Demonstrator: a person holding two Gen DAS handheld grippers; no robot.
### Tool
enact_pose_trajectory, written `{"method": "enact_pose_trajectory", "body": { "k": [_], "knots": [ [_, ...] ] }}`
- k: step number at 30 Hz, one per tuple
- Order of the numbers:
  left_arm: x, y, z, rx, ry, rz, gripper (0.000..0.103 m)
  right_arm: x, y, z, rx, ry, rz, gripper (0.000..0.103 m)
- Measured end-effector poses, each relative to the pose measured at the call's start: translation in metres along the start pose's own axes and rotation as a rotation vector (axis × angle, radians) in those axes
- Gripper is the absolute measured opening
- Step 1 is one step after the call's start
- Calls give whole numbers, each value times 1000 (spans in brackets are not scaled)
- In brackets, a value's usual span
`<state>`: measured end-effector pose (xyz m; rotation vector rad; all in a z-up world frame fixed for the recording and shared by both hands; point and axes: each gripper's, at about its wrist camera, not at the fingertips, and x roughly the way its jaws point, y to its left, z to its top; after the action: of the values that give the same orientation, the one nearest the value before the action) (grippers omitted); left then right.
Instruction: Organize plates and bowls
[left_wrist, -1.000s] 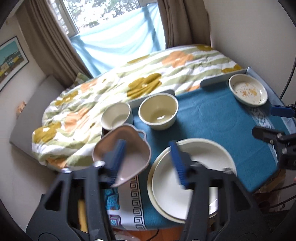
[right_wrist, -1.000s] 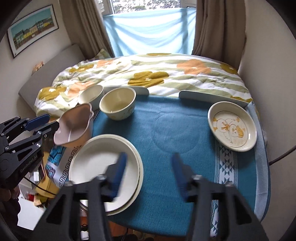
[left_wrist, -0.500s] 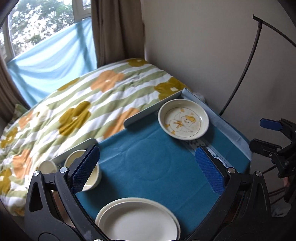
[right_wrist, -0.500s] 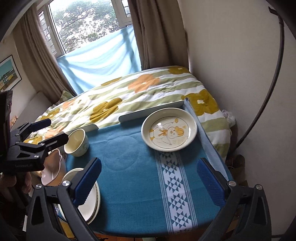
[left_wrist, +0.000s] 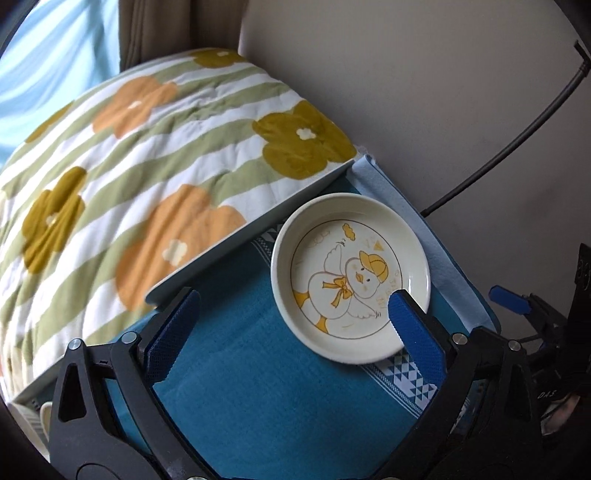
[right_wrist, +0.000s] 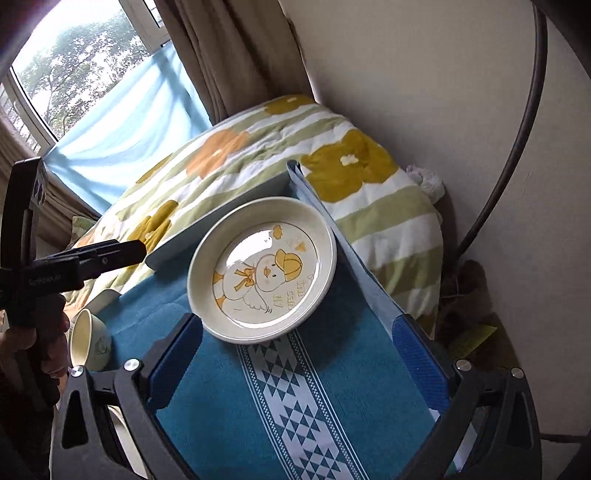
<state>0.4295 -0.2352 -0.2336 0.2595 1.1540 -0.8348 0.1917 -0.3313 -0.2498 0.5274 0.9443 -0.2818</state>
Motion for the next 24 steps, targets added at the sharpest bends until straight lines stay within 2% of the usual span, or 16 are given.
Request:
{"method": "enact_pose_trajectory", "body": {
  "k": [1,2,3,4,6,10,11,12,14,16,21,24],
  "knots": [
    [12,2,0,-4,19,-15,88,10,-1,0,6,13,5,86],
    [26,4,3,-5,46,-29,78,20,-3,0,15,30,16,79],
    [38,6,4,-3,70,-36,70,29,-5,1,24,45,26,68],
    [49,6,5,0,89,-38,66,38,-7,2,35,56,31,61],
    [66,8,8,6,117,-50,50,50,-12,4,54,74,31,54],
    [81,9,12,30,130,-60,43,65,-15,7,69,88,29,42],
    [82,10,13,36,133,-55,35,68,-15,8,72,92,30,40],
    [84,11,13,40,138,-52,32,71,-16,9,78,95,33,33],
    [86,13,15,42,145,-57,29,75,-15,9,87,100,28,32],
    [88,14,15,46,153,-64,19,77,-15,10,91,99,24,24],
    [88,16,16,51,162,-62,15,79,-13,10,74,93,-12,17],
    [87,15,15,58,159,-52,15,80,-14,11,73,98,-8,17]
  ]
}}
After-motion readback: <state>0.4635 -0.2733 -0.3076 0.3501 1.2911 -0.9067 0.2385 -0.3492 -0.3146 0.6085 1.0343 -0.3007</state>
